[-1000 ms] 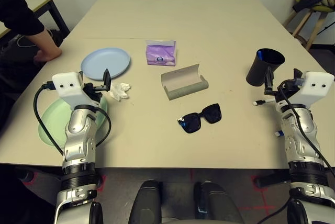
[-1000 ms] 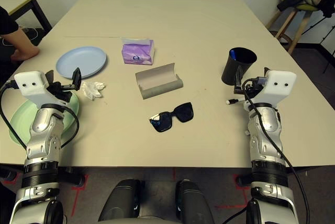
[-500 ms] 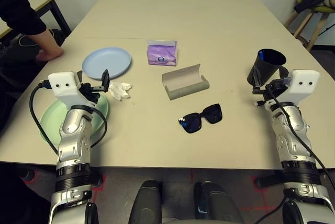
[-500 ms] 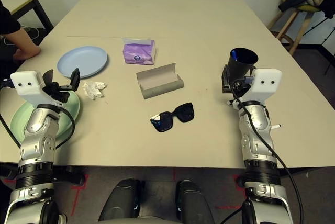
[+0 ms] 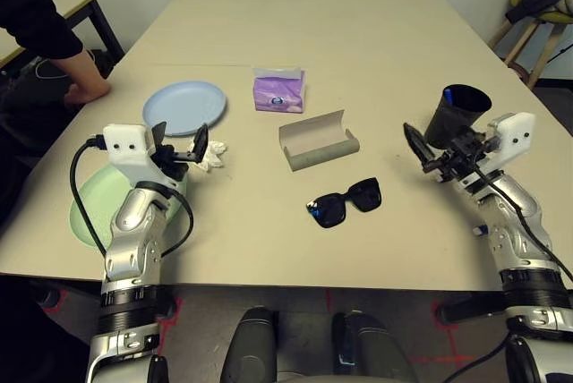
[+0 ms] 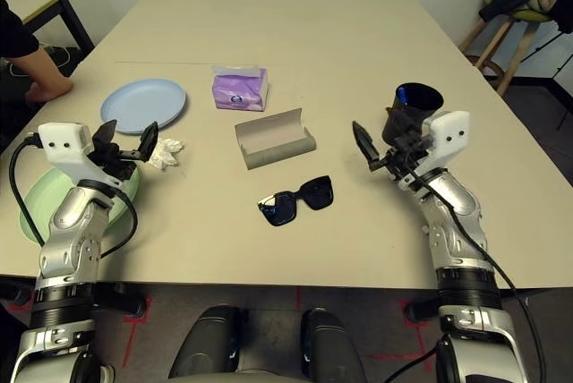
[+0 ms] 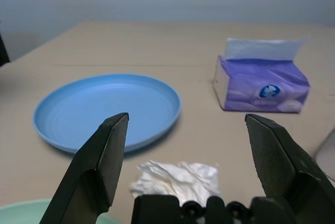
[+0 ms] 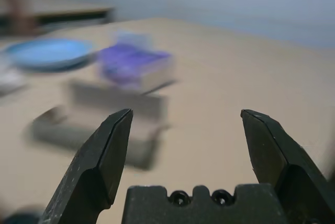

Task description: Organize and tidy the items on the table.

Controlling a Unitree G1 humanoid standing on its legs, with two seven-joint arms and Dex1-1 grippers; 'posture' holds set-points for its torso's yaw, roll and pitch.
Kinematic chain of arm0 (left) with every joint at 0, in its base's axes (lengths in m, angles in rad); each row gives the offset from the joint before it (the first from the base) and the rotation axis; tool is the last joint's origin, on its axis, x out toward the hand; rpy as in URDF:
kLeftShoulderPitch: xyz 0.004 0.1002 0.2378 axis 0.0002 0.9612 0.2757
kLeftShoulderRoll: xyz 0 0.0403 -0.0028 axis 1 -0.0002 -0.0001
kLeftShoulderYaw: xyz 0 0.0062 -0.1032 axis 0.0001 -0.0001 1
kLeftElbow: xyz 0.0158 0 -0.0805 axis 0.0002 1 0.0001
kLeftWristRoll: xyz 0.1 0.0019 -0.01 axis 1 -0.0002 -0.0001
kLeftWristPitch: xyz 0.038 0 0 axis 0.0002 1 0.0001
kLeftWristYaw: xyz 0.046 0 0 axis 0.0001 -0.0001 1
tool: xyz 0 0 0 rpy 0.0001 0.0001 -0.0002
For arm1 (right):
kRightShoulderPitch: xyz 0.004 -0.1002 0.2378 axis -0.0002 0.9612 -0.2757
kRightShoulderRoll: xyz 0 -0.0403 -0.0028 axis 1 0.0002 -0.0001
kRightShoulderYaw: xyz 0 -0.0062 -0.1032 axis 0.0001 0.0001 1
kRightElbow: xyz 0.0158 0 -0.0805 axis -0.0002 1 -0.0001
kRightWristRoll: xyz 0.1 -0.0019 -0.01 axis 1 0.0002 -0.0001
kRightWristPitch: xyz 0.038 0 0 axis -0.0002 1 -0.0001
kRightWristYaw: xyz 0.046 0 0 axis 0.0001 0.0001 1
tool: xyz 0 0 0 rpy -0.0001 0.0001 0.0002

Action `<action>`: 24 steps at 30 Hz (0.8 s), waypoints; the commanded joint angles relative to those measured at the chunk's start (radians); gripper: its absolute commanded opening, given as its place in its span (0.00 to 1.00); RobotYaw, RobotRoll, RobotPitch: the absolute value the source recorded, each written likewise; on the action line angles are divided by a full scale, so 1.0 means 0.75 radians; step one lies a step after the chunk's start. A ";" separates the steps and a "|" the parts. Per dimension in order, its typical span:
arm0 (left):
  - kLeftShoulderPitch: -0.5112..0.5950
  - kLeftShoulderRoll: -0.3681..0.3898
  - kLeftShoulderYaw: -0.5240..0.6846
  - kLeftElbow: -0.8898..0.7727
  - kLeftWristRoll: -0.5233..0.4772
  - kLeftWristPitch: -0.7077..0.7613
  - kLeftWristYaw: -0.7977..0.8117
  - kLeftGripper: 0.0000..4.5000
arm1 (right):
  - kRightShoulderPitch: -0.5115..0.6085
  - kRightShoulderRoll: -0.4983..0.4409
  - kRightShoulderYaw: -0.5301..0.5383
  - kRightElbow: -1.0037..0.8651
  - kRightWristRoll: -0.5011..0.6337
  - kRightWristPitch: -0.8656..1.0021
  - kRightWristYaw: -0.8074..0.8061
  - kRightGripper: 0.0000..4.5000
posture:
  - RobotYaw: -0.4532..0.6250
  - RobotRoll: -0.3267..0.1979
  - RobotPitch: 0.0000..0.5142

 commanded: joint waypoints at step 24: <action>-0.008 0.068 0.002 -0.002 -0.028 0.043 -0.096 1.00 | 0.006 -0.038 0.139 0.014 0.084 -0.010 0.595 0.99 | 0.63 0.62 0.13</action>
